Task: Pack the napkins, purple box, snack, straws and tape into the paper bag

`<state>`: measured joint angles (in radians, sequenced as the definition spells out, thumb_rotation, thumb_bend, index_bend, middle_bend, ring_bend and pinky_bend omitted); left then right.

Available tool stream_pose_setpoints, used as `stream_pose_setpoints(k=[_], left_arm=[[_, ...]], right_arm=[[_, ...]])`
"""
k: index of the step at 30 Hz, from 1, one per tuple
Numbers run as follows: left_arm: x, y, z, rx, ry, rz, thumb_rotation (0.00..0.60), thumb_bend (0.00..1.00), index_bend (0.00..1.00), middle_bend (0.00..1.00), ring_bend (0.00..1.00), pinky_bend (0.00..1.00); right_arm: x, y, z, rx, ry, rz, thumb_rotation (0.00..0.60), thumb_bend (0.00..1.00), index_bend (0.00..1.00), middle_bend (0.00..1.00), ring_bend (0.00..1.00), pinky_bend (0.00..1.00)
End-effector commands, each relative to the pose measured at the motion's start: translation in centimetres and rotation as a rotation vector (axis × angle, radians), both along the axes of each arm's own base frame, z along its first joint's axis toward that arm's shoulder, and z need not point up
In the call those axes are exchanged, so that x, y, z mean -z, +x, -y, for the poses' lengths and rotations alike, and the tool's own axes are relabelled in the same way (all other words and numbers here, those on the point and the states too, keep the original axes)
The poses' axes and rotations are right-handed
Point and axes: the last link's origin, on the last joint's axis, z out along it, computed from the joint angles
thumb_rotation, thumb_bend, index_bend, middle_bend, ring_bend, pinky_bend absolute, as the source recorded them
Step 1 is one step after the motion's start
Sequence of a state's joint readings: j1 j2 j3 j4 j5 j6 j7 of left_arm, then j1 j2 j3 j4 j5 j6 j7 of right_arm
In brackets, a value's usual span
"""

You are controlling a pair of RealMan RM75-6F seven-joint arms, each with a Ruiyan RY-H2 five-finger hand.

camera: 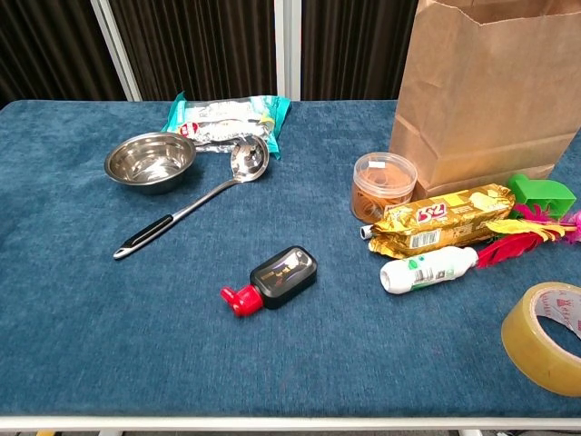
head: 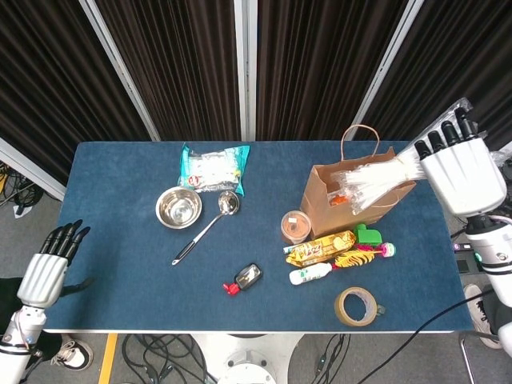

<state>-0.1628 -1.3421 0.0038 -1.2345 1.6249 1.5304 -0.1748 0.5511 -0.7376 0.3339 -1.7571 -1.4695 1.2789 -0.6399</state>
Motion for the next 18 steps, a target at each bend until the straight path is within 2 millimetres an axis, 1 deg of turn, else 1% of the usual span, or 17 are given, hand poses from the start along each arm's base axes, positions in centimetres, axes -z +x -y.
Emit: stream_pose_setpoints(k=[1, 6, 12, 18], left_arm=[[0.2, 0.0, 0.0, 0.000, -0.003, 0.002, 0.600, 0.16, 0.06, 0.01, 0.00, 0.11], [0.2, 0.1, -0.1, 0.011, -0.005, -0.005, 0.600, 0.16, 0.06, 0.01, 0.00, 0.11], [0.2, -0.1, -0.1, 0.011, -0.006, -0.006, 0.600, 0.16, 0.06, 0.01, 0.00, 0.11], [0.4, -0.3, -0.1, 0.010, -0.011, -0.008, 0.600, 0.16, 0.06, 0.01, 0.00, 0.11]], right_arm=[[-1.1, -0.8, 0.1, 0.026, -0.070, -0.053, 0.600, 0.21, 0.62, 0.59, 0.41, 0.28], [-1.2, -1.4, 0.7, 0.058, -0.117, -0.098, 0.600, 0.21, 0.62, 0.59, 0.41, 0.28], [-0.8, -2.5, 2.0, 0.097, -0.178, -0.151, 0.600, 0.21, 0.62, 0.59, 0.41, 0.28], [0.3, -3.4, 2.9, 0.122, -0.179, -0.162, 0.600, 0.21, 0.62, 0.59, 0.41, 0.28]])
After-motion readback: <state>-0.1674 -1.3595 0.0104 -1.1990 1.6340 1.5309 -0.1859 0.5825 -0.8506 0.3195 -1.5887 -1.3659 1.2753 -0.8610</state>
